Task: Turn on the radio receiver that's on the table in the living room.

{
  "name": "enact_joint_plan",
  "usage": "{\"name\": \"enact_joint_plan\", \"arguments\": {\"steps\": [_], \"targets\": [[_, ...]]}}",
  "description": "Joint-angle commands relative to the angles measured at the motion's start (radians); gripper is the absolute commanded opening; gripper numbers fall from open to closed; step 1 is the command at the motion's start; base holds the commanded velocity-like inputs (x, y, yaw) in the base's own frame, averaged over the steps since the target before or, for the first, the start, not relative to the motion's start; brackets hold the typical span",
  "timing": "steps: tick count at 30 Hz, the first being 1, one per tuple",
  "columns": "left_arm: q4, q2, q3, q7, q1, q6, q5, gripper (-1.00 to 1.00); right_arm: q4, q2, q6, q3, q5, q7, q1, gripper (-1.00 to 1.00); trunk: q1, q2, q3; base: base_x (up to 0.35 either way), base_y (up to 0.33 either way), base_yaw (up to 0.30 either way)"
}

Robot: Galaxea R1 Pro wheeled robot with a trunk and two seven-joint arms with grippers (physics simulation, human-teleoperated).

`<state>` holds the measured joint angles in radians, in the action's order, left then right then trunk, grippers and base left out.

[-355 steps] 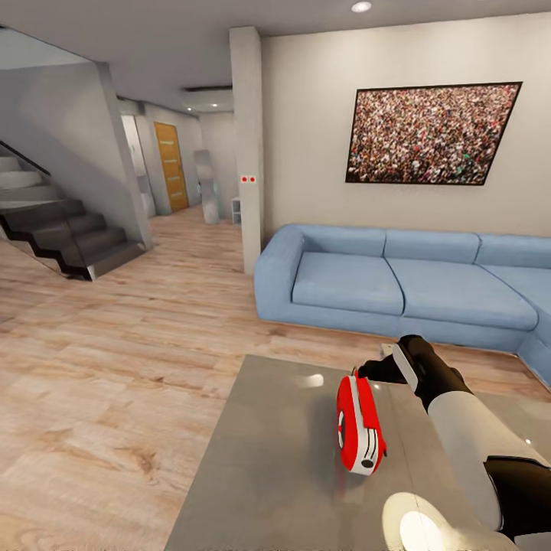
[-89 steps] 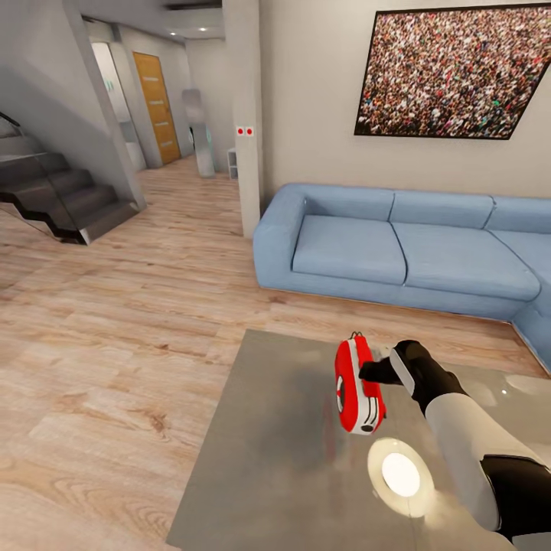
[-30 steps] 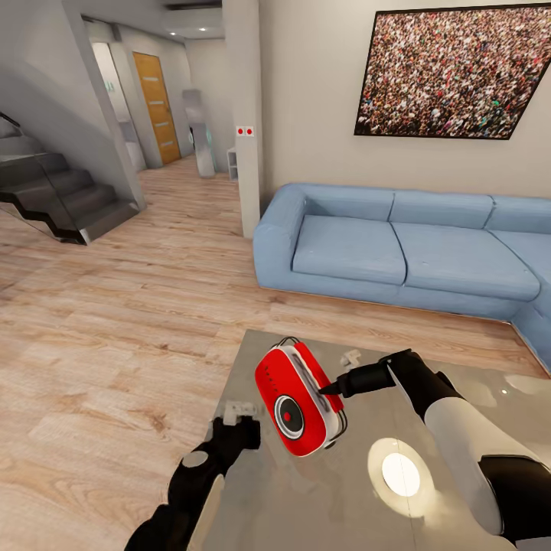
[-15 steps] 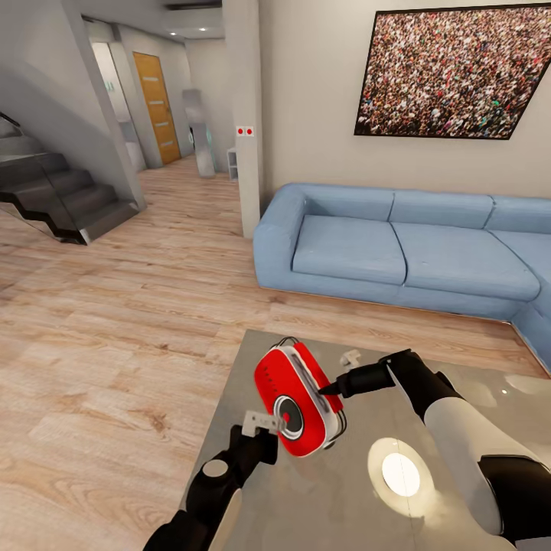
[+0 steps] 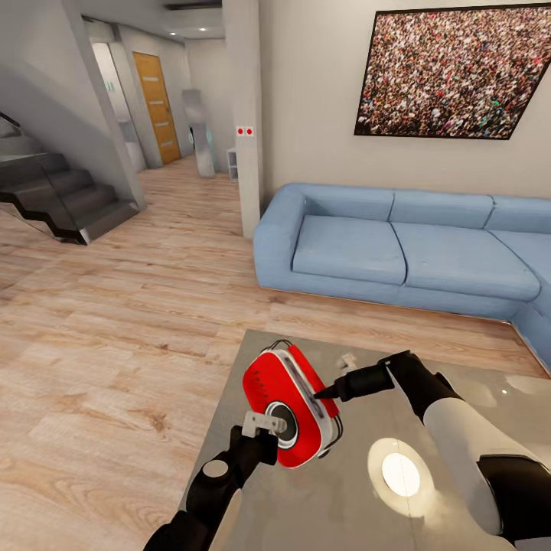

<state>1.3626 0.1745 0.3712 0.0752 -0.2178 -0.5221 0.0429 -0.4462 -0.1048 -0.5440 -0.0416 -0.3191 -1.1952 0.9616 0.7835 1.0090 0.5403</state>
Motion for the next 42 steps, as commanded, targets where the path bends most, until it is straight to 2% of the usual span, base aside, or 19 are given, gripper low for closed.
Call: {"name": "enact_joint_plan", "arguments": {"steps": [1, 6, 13, 19, 27, 42], "targets": [[0.000, 0.000, 0.000, 0.000, 0.000, 0.000, 0.000, -1.00, 0.000, 0.000, -0.002, 0.002, 0.005, -0.001, 0.000, -1.00, 0.000, 0.000, 0.000, 0.000, 0.000, 0.000], [-0.002, 0.000, 0.000, -0.001, 0.000, 0.000, 0.001, -1.00, 0.014, 0.002, -0.002, 0.001, 0.005, -0.003, 0.000, -1.00, 0.000, 0.000, 0.000, 0.000, 0.000, 0.000], [-0.005, 0.000, 0.000, -0.024, 0.000, 0.003, 0.001, -1.00, 0.030, 0.024, -0.002, -0.003, 0.003, -0.003, 0.000, -1.00, 0.000, 0.000, 0.000, 0.000, 0.000, 0.000], [-0.010, 0.000, 0.000, -0.034, -0.007, 0.005, -0.001, -1.00, 0.032, 0.029, -0.002, -0.003, 0.003, -0.003, 0.000, -1.00, 0.000, 0.000, 0.000, 0.000, 0.000, 0.000], [-0.136, 0.000, 0.000, -0.035, -0.055, 0.074, 0.001, -1.00, 0.033, 0.030, -0.002, -0.003, 0.003, -0.003, 0.000, -1.00, 0.000, 0.000, 0.000, 0.000, 0.000, 0.000], [-0.175, 0.000, -0.003, -0.035, -0.078, 0.078, -0.001, -1.00, 0.034, 0.030, -0.002, -0.003, 0.003, -0.002, 0.000, -1.00, 0.000, 0.000, 0.000, 0.000, 0.000, 0.000]]}}
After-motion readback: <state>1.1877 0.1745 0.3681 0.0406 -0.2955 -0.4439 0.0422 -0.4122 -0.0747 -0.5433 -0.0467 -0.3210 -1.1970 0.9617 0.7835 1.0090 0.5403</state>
